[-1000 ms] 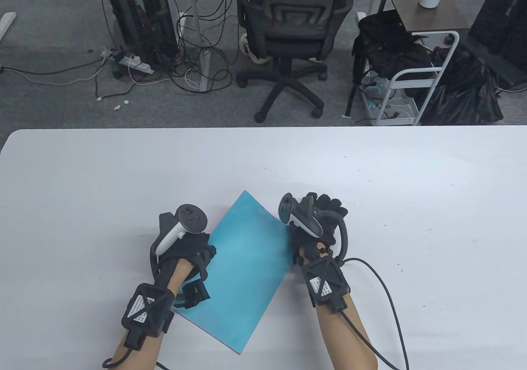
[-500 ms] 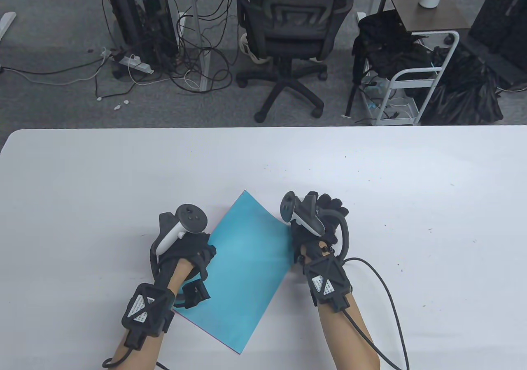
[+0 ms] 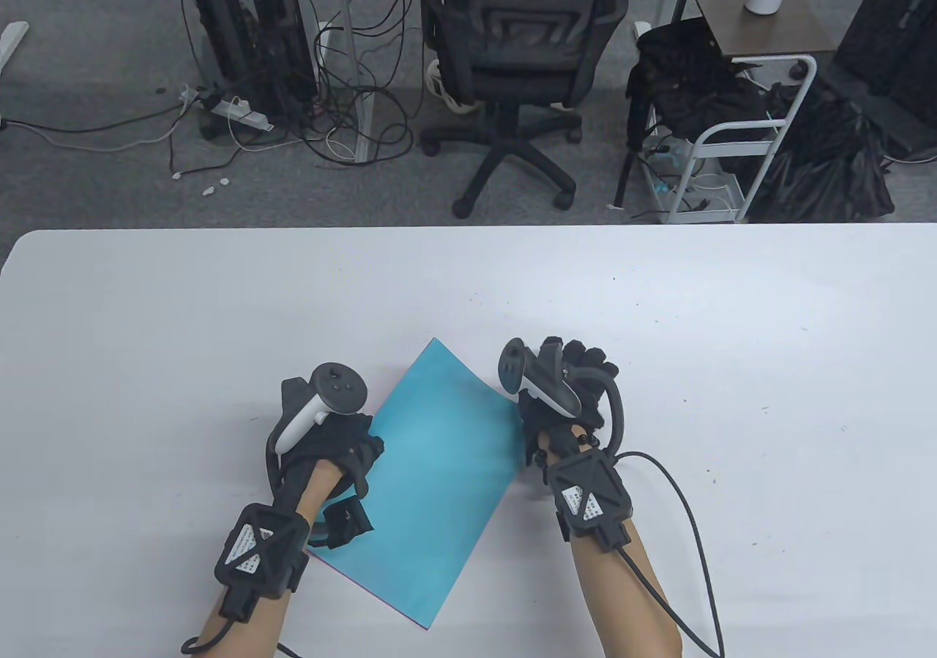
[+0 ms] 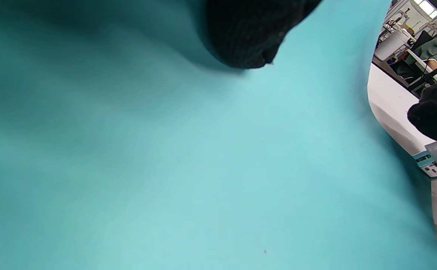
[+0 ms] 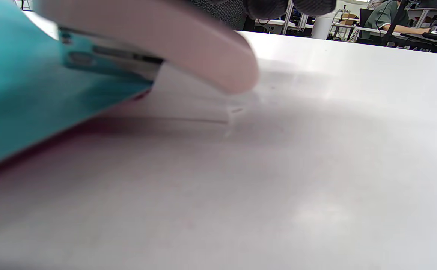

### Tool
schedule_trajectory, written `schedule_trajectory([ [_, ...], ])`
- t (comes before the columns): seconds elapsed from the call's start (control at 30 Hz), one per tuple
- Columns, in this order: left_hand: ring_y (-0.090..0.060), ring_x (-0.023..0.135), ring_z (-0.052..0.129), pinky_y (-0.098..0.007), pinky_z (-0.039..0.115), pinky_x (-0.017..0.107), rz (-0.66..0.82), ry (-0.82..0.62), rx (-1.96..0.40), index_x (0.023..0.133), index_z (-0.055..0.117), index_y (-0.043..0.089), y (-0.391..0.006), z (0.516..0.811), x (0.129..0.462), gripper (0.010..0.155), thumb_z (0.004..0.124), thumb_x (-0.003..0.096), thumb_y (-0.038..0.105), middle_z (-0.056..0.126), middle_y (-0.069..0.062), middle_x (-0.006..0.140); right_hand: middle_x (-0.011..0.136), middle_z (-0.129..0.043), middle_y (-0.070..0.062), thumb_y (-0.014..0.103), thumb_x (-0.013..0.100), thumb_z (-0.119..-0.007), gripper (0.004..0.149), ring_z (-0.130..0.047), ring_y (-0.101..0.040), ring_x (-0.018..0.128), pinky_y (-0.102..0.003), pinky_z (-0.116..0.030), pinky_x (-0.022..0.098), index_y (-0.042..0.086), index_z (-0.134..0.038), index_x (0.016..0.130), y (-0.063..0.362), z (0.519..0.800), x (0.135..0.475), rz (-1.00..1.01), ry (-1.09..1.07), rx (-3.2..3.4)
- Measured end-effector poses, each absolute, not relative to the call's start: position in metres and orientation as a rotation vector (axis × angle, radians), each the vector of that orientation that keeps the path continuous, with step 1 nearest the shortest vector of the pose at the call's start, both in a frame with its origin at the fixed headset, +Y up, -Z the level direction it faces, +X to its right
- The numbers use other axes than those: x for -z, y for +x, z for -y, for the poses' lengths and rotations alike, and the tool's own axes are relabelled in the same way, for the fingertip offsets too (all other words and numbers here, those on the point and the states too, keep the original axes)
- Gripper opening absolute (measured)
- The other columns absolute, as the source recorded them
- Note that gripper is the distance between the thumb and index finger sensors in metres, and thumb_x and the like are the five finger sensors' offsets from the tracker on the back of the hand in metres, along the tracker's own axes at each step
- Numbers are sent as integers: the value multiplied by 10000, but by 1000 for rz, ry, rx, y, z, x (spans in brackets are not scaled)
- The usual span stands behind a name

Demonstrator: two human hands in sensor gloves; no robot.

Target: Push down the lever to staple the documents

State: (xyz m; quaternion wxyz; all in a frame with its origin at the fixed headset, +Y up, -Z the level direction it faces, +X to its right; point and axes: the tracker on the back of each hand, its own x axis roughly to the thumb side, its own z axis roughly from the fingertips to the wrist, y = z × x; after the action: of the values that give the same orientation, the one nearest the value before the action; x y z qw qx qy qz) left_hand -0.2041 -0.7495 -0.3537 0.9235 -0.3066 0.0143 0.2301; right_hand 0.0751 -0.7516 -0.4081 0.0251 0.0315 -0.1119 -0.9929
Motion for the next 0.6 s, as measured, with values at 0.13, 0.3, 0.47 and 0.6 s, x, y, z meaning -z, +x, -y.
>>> schedule_trajectory([
  [0.13, -327, 664, 1014, -624, 815, 551, -30, -631, -475, 941, 840, 91, -204, 749, 354, 407, 766, 562, 221, 980, -146, 816, 1116, -342, -394, 435, 567, -510, 782, -422, -677, 988, -782, -410, 680, -56, -257, 1121, 75, 752, 408, 350, 98, 3077],
  [0.3, -327, 664, 1014, -622, 815, 551, -29, -631, -477, 940, 840, 90, -205, 749, 354, 407, 765, 562, 222, 979, -144, 816, 1116, -342, -393, 438, 567, -508, 783, -421, -678, 988, -782, -411, 681, -55, -255, 1122, 75, 751, 408, 357, 101, 3078],
  [0.47, -326, 667, 1014, -623, 814, 554, -27, -632, -483, 942, 837, 93, -205, 749, 354, 407, 765, 563, 223, 980, -144, 819, 1116, -344, -395, 436, 567, -508, 781, -422, -677, 989, -782, -411, 681, -53, -256, 1122, 75, 751, 409, 361, 100, 3075],
  [0.6, -328, 671, 1010, -624, 811, 555, -27, -637, -504, 942, 837, 95, -207, 750, 354, 407, 765, 563, 224, 980, -144, 821, 1116, -344, -394, 438, 567, -508, 783, -421, -676, 990, -782, -411, 681, -53, -256, 1122, 75, 751, 409, 358, 100, 3069],
])
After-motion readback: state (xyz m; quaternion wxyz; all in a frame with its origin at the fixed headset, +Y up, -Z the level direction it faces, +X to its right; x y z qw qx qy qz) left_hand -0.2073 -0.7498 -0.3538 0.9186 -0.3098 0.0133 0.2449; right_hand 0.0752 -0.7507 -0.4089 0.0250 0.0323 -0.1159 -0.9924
